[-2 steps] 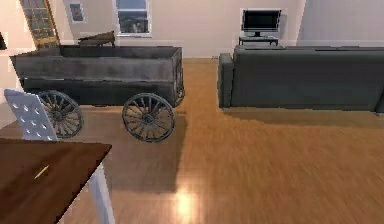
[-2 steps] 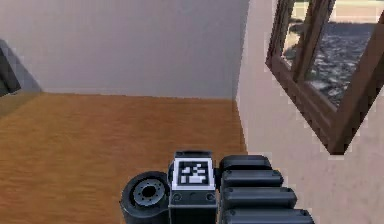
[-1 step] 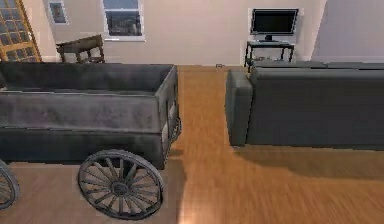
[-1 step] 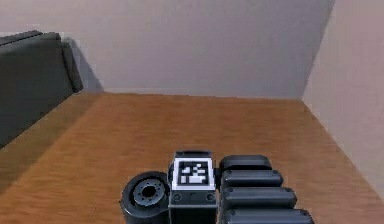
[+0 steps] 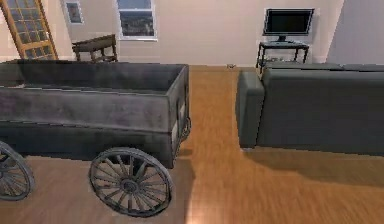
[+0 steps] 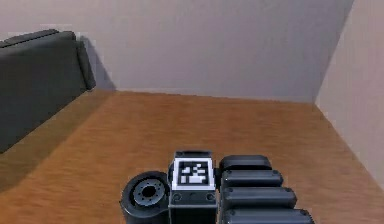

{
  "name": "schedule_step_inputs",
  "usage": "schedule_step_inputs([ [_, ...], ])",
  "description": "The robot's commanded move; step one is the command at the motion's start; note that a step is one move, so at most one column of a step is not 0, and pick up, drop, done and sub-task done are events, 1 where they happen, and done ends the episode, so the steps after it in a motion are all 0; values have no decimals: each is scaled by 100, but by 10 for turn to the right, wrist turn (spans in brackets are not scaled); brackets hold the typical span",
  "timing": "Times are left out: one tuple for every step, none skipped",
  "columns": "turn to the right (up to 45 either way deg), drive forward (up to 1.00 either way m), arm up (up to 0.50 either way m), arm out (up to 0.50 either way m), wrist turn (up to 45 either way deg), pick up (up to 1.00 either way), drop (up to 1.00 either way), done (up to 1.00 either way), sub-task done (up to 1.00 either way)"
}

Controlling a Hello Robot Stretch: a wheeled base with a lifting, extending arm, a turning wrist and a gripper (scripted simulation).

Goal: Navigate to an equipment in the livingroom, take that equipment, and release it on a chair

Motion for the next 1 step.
schedule_step_inputs([
  [0,15,0,0,0,0,0,0,0],
])
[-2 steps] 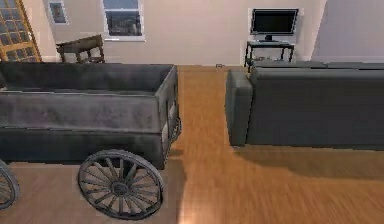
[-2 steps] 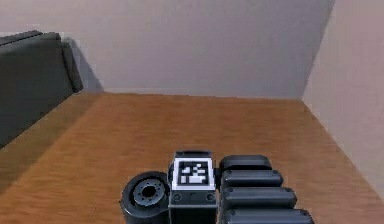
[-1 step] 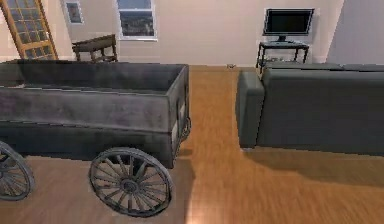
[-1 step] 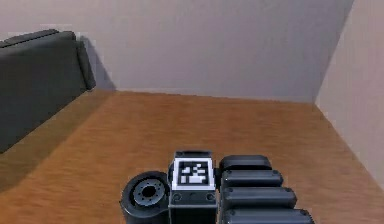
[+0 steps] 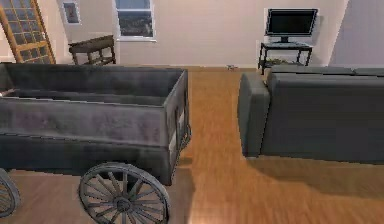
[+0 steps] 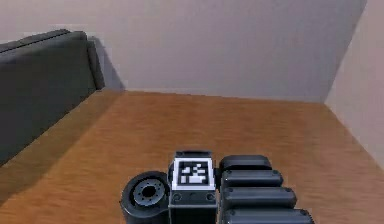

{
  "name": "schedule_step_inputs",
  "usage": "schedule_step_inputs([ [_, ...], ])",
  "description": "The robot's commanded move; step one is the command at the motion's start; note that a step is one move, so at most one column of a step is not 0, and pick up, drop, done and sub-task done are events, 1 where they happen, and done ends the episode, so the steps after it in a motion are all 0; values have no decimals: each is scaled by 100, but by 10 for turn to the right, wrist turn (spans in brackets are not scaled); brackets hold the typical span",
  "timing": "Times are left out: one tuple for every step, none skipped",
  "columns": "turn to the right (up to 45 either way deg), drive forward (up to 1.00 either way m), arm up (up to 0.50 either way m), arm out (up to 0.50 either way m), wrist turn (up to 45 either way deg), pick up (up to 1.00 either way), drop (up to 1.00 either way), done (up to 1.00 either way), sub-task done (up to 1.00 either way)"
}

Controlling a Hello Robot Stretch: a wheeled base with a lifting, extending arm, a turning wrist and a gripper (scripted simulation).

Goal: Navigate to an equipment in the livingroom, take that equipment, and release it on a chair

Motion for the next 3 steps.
schedule_step_inputs([
  [-450,0,0,0,0,0,0,0,0],
  [-60,0,0,0,0,0,0,0,0],
  [0,90,0,0,0,0,0,0,0],
])
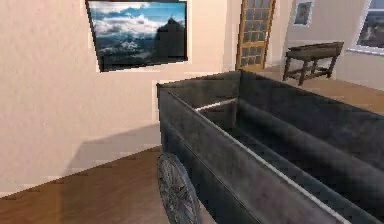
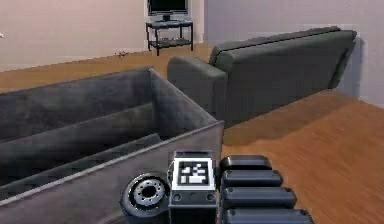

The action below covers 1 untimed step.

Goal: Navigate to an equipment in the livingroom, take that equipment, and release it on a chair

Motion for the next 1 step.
schedule_step_inputs([
  [-300,0,0,0,0,0,0,0,0],
])
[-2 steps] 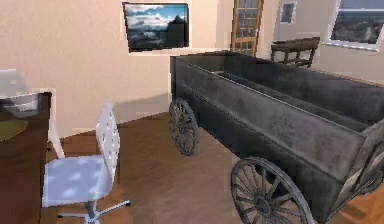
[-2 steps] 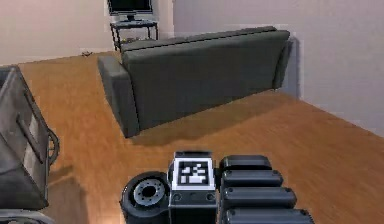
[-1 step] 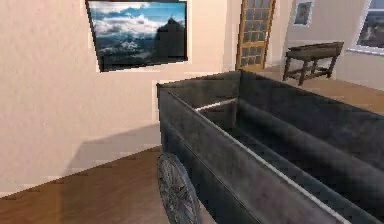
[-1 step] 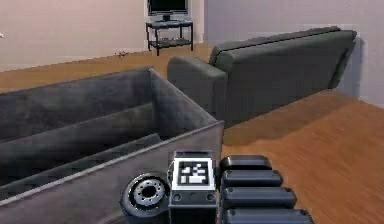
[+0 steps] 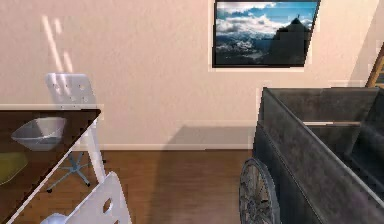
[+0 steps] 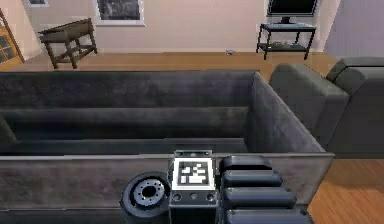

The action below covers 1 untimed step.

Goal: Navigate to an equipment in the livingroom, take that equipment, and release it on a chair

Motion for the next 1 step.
schedule_step_inputs([
  [0,60,0,0,0,0,0,0,0],
])
